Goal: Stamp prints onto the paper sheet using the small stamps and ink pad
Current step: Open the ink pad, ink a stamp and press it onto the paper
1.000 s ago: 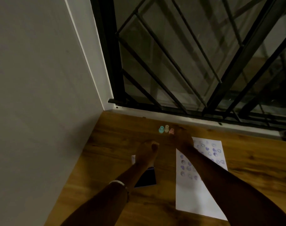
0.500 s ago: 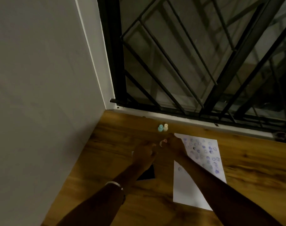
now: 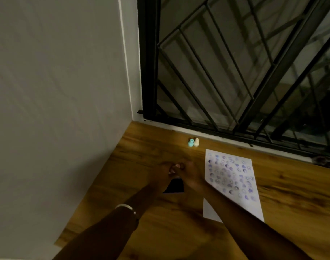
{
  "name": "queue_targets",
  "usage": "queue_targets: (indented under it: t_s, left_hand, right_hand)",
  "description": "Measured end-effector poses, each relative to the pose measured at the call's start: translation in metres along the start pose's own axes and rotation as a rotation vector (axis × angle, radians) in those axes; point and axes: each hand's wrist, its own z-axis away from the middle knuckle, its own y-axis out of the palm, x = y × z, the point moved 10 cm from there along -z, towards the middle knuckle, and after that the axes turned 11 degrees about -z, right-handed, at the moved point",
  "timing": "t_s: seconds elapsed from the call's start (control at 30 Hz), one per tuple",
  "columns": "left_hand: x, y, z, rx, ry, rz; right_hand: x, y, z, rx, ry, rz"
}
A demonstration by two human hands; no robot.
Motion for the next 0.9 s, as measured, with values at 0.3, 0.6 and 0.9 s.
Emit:
queue_targets:
  t_s: [0.3, 0.6, 0.9]
  left_hand:
    - [0.05, -0.013, 0.023, -0.053, -0.276, 0.124]
    - [0.091, -0.004, 0.052, -0.085, -0.403, 0.082]
    - [0.075, 0.008, 0.058, -0.06, -0.215, -0.055]
  right_hand:
    - [0.02, 0.01, 0.022, 0.12, -0.154, 0.169]
    - [0.021, 0.041, 0.045, 0.207, -0.246, 0.4]
    - [0.009, 0.054, 0.032, 0.261, -0.192, 0.528]
